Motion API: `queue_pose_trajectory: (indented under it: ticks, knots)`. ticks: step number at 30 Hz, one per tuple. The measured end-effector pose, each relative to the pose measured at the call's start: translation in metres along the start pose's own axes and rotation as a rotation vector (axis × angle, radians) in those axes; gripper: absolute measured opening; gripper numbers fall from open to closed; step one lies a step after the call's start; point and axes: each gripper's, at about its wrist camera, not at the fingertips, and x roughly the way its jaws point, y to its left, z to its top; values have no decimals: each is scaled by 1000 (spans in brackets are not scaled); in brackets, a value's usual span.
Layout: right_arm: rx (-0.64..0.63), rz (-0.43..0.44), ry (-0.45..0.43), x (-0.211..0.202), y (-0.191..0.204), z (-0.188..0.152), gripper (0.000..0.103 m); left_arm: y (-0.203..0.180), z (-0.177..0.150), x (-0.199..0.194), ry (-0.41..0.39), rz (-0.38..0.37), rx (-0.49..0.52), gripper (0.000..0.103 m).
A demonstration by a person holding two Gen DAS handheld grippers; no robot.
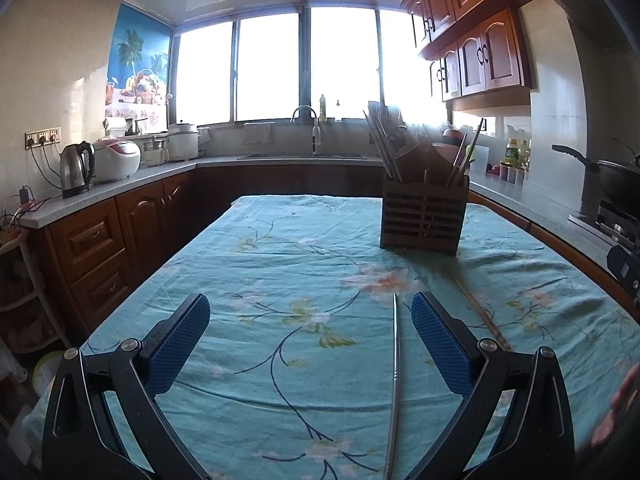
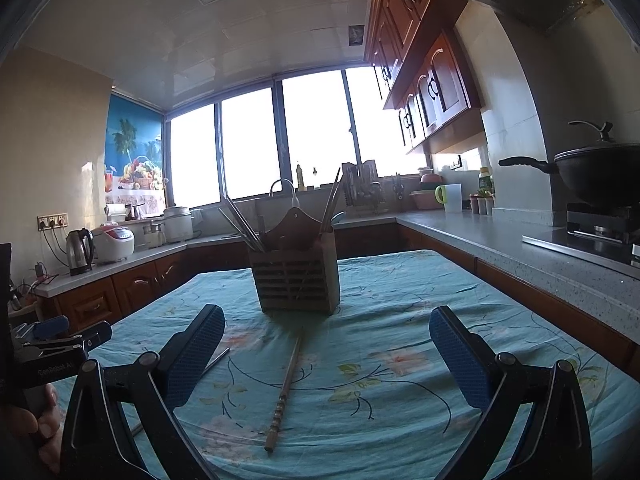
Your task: Organize utensils
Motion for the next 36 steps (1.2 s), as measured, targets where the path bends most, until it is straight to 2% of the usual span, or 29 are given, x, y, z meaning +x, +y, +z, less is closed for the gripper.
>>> queue_pose_trajectory:
  ticks: [10, 36]
  knots:
    - [3, 5, -8, -1, 1, 0, 103, -8, 3, -7, -38, 8, 34, 103]
    - [19, 6, -11, -3, 2, 1, 103, -7, 3, -8, -28, 11, 33, 103]
